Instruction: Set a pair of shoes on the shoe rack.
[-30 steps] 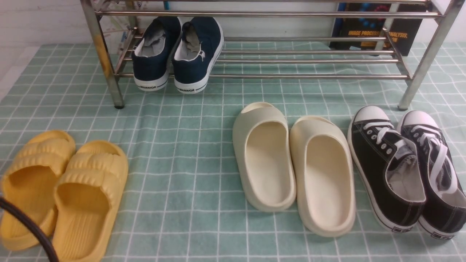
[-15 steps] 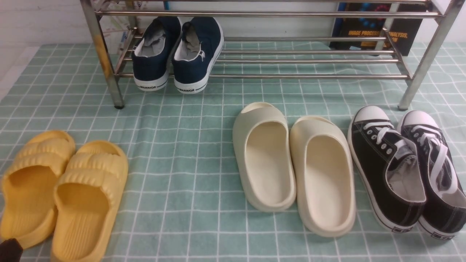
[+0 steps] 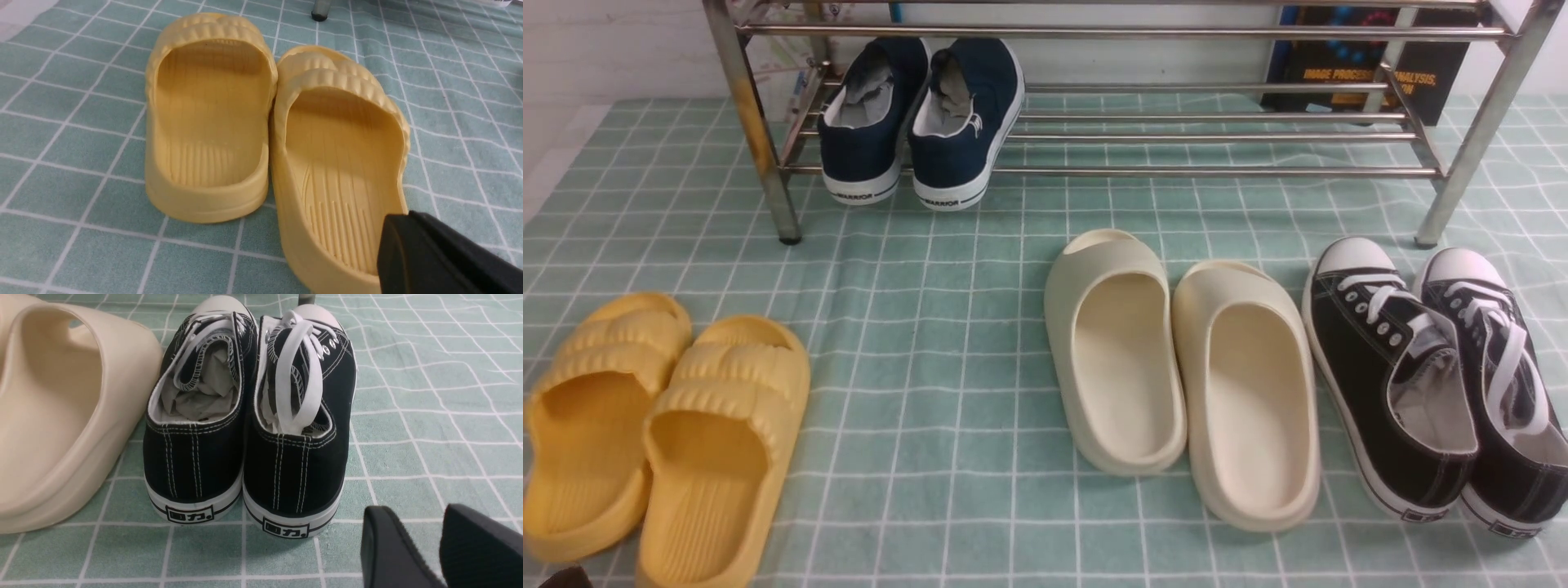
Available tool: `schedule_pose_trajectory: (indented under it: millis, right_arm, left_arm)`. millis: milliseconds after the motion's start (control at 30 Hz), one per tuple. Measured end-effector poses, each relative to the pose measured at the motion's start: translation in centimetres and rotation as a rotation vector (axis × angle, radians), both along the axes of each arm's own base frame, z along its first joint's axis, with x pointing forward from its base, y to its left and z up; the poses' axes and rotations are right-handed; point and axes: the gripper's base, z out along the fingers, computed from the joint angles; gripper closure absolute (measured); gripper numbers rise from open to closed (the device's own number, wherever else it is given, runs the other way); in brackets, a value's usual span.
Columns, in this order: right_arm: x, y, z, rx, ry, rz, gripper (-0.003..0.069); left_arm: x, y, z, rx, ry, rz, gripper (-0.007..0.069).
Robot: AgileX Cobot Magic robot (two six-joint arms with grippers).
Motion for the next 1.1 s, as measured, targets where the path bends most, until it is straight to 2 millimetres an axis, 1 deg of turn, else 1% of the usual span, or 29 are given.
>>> schedule_pose_trajectory:
  millis: [100,233,1100]
  right_arm:
    - [0.00,0.00,0.00,0.000,0.000,0.000,0.0419]
    - [0.00,0.00,0.00,0.000,0.000,0.000,0.0419]
    - [0.00,0.00,0.00,-0.004,0.000,0.001,0.0419]
  left_arm:
    - [0.00,-0.09,0.00,0.051,0.001,-0.026,0.0638]
    - [0.00,-0.12,0.00,0.068,0.001,-0.036,0.0638]
    - [0.01,-0.15,-0.02,0.068,0.000,-0.039,0.0638]
